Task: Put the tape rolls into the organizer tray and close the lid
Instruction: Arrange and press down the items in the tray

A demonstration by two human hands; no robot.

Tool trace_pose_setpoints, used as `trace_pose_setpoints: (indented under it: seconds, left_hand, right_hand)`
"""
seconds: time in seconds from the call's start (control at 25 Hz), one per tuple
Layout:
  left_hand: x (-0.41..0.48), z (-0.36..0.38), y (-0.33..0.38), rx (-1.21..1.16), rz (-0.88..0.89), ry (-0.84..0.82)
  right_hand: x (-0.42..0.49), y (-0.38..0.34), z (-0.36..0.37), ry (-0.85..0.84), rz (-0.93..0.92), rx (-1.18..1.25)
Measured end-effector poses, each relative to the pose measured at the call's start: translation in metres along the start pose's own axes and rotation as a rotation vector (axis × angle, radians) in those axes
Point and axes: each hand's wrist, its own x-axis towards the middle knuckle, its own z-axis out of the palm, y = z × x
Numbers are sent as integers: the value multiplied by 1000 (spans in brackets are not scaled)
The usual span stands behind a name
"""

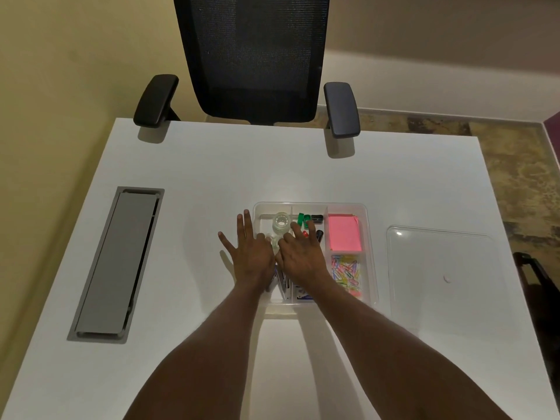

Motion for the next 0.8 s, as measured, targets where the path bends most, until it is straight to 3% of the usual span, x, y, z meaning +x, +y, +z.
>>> trace_pose_setpoints:
  seconds: [0.28,0.8]
  left_hand:
    - [0,-2,7,-201,-150,-116]
    - [-5,-5,12,-210,-224,-178]
  right_hand:
    - [-12,-5,5,-59,67,57]
    - [-8,-3,17,-62,50,92]
